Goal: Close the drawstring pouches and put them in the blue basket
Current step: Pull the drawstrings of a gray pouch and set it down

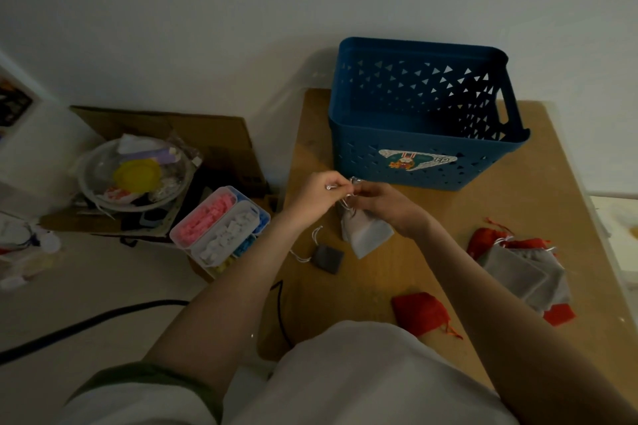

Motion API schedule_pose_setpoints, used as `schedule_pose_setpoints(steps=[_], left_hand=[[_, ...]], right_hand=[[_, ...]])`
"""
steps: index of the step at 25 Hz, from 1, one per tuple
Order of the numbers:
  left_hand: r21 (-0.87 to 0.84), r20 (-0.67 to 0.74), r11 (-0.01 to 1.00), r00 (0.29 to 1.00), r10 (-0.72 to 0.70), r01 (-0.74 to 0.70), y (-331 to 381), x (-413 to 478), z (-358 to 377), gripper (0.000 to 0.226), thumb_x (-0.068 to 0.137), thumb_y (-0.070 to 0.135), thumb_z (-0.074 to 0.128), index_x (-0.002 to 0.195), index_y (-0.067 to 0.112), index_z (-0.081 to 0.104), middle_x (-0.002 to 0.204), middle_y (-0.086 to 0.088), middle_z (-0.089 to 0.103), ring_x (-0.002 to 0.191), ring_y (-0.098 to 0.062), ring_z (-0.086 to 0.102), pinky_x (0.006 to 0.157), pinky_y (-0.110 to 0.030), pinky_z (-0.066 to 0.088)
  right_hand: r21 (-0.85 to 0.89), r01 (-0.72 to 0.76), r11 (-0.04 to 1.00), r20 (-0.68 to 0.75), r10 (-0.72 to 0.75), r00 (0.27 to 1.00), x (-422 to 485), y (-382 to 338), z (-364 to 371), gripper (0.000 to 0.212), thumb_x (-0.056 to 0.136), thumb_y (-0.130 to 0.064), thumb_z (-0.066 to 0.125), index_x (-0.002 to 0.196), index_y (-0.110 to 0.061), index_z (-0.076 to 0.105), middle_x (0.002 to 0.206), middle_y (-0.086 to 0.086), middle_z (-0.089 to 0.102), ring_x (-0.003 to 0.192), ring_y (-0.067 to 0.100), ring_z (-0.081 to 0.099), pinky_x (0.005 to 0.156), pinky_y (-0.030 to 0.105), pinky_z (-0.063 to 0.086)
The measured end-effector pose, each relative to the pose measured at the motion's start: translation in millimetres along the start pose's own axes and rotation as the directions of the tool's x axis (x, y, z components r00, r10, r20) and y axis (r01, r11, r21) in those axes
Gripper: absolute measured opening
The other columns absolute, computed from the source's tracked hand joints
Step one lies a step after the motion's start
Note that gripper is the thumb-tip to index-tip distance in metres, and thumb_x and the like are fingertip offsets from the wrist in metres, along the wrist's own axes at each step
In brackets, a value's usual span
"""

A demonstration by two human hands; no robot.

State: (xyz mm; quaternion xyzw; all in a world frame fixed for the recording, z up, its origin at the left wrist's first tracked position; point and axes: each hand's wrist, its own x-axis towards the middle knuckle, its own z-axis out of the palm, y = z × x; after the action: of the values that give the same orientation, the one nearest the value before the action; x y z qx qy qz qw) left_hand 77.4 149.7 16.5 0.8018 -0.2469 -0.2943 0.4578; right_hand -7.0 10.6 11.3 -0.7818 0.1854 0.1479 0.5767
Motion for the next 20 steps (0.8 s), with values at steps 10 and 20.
schedule_pose_setpoints(steps=[10,20], left_hand=[[0.314,-0.060,0.945,0.992,0.115,-0.091,-1,2,10,0.014,0.095,0.021,0.055,0.099,0.012,0.065,0.090,0.000,0.064,0.079,-0.005,0.053,0.057,-0.005,0.037],[-0.031,-0.100,0.990,0.986,0.131,-0.135,4,-1,14,0.013,0.094,0.013,0.056,0.095,0.005,0.066,0.080,0.005,0.064,0.073,0.004,0.059,0.067,-0.008,0.045]], right_hand=[[0.006,-0.083,0.997,-0.056,0.083,0.995,6,-1,1,0.012,0.095,-0.022,0.053,0.101,-0.020,0.063,0.085,0.001,0.061,0.075,0.014,0.056,0.064,0.023,0.043],[0.642,-0.114,0.758,0.114,0.053,0.992,6,14,-7,0.026,0.096,-0.021,0.044,0.106,-0.005,0.062,0.094,0.010,0.064,0.085,0.020,0.061,0.076,0.030,0.049]])
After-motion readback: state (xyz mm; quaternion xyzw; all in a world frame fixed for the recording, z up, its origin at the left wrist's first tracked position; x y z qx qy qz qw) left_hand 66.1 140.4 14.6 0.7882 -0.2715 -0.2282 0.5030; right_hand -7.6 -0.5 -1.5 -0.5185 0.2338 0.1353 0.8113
